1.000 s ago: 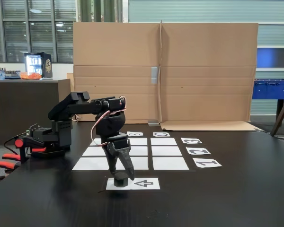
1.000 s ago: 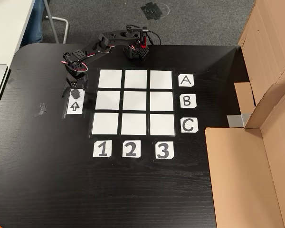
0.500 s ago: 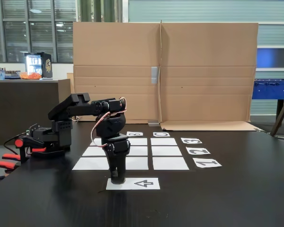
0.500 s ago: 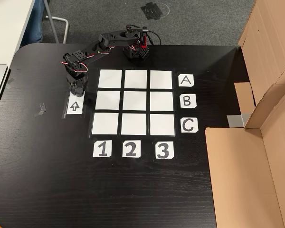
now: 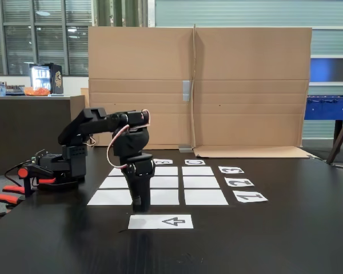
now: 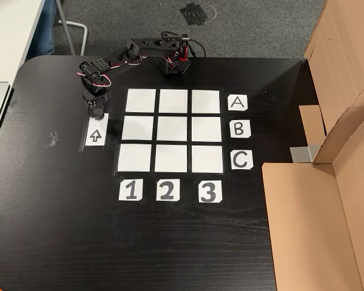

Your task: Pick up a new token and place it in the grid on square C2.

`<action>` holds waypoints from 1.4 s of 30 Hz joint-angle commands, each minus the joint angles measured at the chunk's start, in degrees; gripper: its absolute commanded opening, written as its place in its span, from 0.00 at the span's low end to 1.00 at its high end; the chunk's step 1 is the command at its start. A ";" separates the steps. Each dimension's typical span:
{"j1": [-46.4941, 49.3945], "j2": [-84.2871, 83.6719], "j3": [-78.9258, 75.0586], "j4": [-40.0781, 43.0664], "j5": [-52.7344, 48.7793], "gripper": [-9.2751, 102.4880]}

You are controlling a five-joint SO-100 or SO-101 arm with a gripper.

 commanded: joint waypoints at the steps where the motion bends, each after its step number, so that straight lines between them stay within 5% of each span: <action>1: -1.23 6.86 1.23 0.00 -0.70 0.08; 42: -30.23 18.72 13.36 -2.90 5.63 0.08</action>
